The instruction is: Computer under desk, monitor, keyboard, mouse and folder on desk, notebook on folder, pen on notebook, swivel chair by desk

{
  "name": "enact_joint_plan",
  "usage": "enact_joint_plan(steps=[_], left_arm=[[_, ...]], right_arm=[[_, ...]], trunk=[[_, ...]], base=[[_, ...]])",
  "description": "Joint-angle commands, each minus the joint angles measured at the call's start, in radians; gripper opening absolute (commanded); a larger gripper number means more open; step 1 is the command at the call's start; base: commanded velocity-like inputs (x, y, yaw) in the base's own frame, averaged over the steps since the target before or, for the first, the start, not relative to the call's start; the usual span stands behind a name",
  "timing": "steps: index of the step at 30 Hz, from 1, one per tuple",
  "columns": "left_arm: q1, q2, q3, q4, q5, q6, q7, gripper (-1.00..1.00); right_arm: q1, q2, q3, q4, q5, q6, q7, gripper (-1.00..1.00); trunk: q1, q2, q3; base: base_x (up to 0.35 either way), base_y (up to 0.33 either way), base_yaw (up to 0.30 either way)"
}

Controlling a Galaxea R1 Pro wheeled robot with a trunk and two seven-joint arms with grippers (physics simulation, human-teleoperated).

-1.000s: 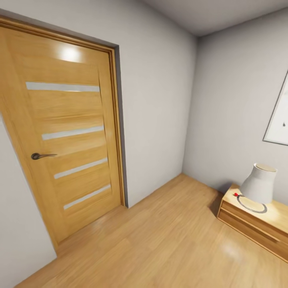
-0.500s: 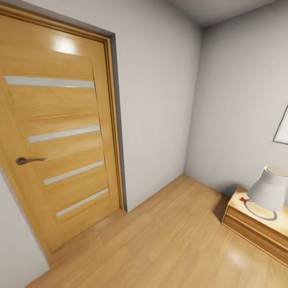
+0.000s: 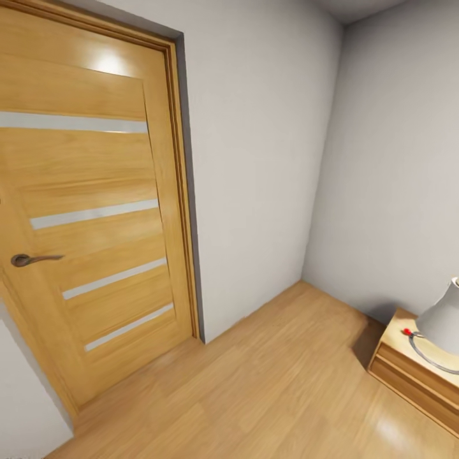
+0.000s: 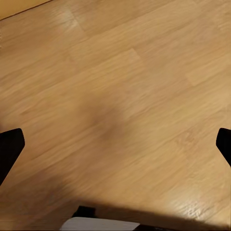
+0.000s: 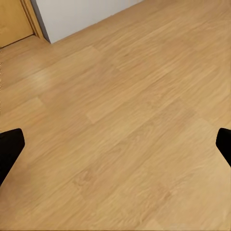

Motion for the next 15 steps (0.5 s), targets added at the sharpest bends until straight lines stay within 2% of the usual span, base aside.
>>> enact_joint_plan(steps=[1,7,15], left_arm=[[0.000,0.000,0.000,0.000,0.006,-0.002,0.000,1.00],[0.000,0.001,0.000,0.002,0.006,-0.002,0.000,1.00],[0.000,0.020,0.002,0.003,0.008,-0.002,-0.003,1.00]], right_arm=[[-0.001,0.000,-0.001,0.000,0.011,-0.001,-0.009,1.00],[-0.001,0.000,-0.001,0.001,0.011,-0.001,-0.009,1.00],[-0.001,0.000,-0.001,0.001,0.011,-0.001,-0.009,1.00]], trunk=[[0.001,-0.002,-0.003],[0.001,-0.002,-0.010],[0.001,-0.002,-0.019]], base=[[0.164,-0.091,0.187],[0.076,-0.040,0.204],[0.012,-0.006,0.230]])
